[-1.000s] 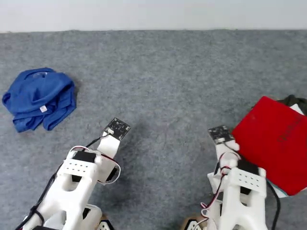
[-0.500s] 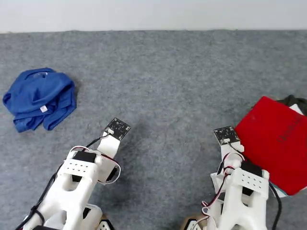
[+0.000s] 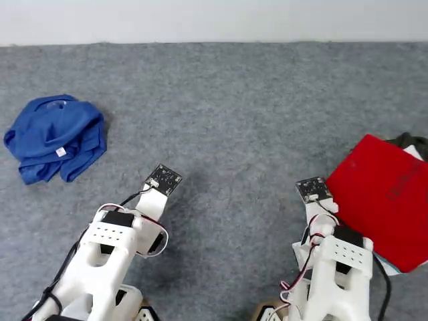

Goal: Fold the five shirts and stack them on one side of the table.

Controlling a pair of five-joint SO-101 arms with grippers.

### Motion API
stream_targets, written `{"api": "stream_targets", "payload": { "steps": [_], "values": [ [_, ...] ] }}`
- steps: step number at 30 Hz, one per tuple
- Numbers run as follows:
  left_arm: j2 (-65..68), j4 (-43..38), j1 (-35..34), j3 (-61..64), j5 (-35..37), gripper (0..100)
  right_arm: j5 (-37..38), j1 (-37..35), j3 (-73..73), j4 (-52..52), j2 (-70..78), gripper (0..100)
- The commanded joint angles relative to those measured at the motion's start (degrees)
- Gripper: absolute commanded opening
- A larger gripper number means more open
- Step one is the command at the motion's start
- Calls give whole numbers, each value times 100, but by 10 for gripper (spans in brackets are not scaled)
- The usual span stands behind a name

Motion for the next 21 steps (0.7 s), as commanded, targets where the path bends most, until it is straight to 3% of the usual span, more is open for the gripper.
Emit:
{"api": "stream_targets", "payload": {
  "steps": [1,9,21],
  "values": [
    [44,-132,105,40,-53,70,35,-251,158,-110,66,214],
    [44,-132,105,40,-53,70,35,-629,158,-101,66,214],
    [44,-132,105,40,-53,70,35,-637,220,-163,66,214]
  ]
}}
